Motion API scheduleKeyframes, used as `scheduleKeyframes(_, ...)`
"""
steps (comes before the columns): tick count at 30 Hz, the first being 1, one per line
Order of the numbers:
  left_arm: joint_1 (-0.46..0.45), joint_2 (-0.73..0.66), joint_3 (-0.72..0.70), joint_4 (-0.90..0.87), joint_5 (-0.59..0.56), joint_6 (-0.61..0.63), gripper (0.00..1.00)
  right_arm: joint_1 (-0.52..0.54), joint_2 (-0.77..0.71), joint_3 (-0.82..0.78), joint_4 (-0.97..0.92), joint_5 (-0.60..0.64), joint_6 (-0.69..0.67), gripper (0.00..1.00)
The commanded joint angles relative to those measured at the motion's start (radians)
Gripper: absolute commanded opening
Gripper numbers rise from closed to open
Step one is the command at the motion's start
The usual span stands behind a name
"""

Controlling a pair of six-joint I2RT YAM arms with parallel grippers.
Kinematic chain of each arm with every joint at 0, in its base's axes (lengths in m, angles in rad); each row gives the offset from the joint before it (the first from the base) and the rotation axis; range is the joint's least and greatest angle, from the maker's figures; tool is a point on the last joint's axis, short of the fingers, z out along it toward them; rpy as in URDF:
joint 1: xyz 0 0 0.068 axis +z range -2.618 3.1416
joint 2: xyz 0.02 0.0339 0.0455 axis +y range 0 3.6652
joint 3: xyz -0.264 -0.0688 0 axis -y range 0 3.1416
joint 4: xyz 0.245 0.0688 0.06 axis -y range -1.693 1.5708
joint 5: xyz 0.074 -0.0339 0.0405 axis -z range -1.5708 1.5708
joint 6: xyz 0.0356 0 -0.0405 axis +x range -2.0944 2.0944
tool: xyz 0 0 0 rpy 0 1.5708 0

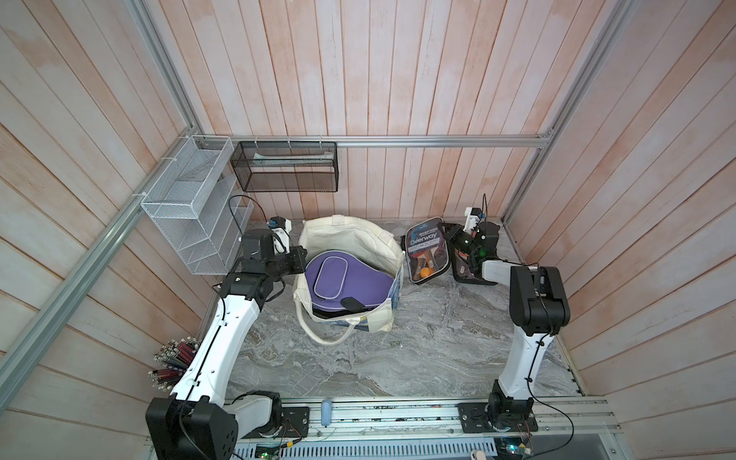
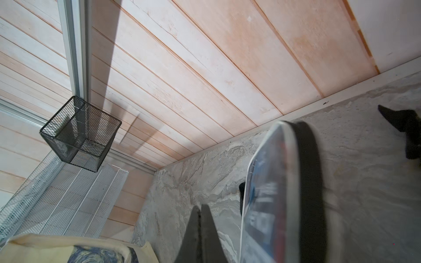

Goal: Remove the ping pong set from the canvas bag
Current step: Place the ping pong set at the center of the board.

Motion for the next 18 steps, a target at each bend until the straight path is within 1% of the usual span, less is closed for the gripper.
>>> scheduleKeyframes(1,-0.027,-0.016,0.014,0.205,0.079,-0.010,0.00,0.016,0.041,0.032,0.047,0.050,0.050,0.00)
scheduleKeyframes(4,-0.030,-0.010,0.015,0.209,0.081,-0.009,0.00,0.015,0.054,0.047,0.006,0.054,0.022,0.00)
scheduleKeyframes(9,-0.029,0.001,0.017,0.217,0.086,-0.011,0.00,0.015,0.038,0.103,-0.133,0.052,-0.092,0.00)
scheduleKeyframes(12,-0.030,0.007,0.014,0.220,0.091,-0.010,0.00,0.015,0.028,0.184,-0.296,0.029,-0.209,0.00)
scheduleKeyframes(16,-0.029,0.007,0.014,0.214,0.088,0.001,0.00,0.017,-0.003,0.336,-0.592,-0.009,-0.416,0.00)
scheduleKeyframes(17,-0.030,0.007,0.016,0.211,0.085,0.005,0.00,0.018,-0.024,0.368,-0.662,-0.007,-0.474,0.07)
scheduleKeyframes(18,-0.030,0.007,0.018,0.208,0.084,0.009,0.00,0.018,-0.043,0.393,-0.719,-0.004,-0.522,0.17)
